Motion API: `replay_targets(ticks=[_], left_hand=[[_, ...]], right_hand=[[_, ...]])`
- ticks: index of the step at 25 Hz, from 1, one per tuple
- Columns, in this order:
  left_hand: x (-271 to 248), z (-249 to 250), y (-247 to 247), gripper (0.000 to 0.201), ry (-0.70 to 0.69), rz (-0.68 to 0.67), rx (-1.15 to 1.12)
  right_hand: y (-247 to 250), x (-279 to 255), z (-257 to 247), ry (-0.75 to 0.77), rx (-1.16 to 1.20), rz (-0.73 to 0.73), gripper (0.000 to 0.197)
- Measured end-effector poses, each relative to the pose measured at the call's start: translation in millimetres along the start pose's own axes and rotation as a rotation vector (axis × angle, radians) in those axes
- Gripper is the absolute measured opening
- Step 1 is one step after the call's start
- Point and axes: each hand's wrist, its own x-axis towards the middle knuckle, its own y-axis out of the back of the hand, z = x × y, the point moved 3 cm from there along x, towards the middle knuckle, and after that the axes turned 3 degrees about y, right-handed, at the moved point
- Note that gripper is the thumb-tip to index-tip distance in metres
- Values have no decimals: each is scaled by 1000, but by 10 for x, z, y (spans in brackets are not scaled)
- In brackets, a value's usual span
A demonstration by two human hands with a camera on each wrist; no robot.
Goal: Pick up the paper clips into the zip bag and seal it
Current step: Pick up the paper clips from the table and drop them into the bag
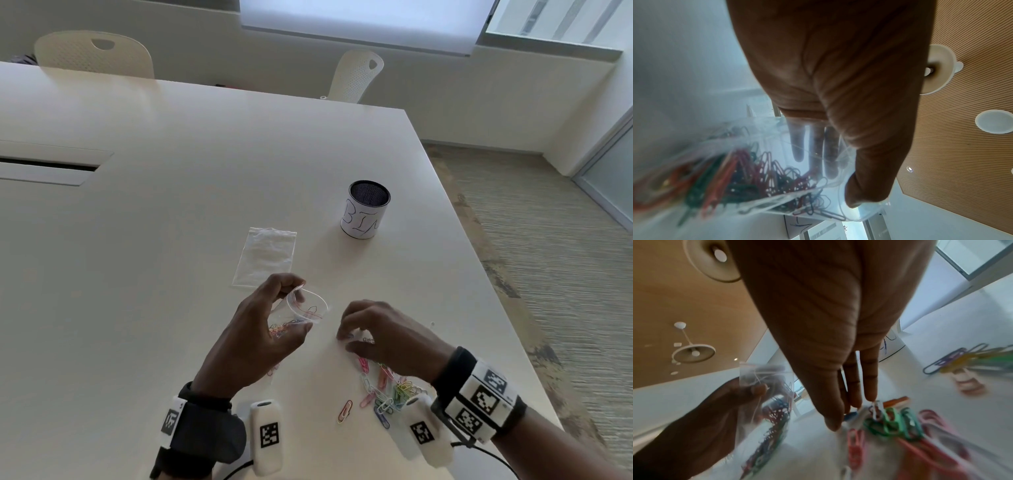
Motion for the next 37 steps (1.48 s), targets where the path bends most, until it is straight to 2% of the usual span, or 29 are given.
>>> replay_targets(ticks=[3, 7, 11, 13, 16, 19, 21, 23, 25, 28, 31, 33, 37], left_hand=[[0, -2, 0, 55, -4, 6, -4], [3, 2, -1, 55, -1, 6, -10], [0, -1, -7, 55, 0, 6, -13], [-1, 3, -9, 55, 3, 3, -17], [6, -1, -11, 56, 6, -3, -26], [8, -9, -9, 56, 7, -3, -26], [4, -12, -6, 56, 10, 1, -27], [-1, -12, -8, 57, 13, 3, -32], [-3, -6, -13, 57, 13, 3, -31], [-2, -5, -17, 57, 15, -4, -27], [-1, -9, -20, 57, 18, -7, -23], [2, -5, -30, 58, 18, -12, -25], [-5, -14, -30, 58, 20, -5, -19]], right_hand=[[-34, -89, 52, -5, -77, 1, 5], [110, -265, 145, -70, -89, -11, 7], [348, -450, 494, -298, -84, 205, 15], [367, -521, 633, -444, -131, 226, 21], [223, -551, 555, -495, -104, 181, 24], [119, -577, 319, -405, 7, 78, 25], [190, -629, 249, -380, 30, 45, 34], [292, -716, 271, -427, -31, 36, 52], [339, -813, 319, -536, -133, -21, 67], [261, -860, 320, -657, -144, -116, 64], [142, -743, 267, -602, -76, -17, 40], [133, -653, 173, -542, -64, 52, 32], [57, -544, 11, -448, -93, 14, 60]])
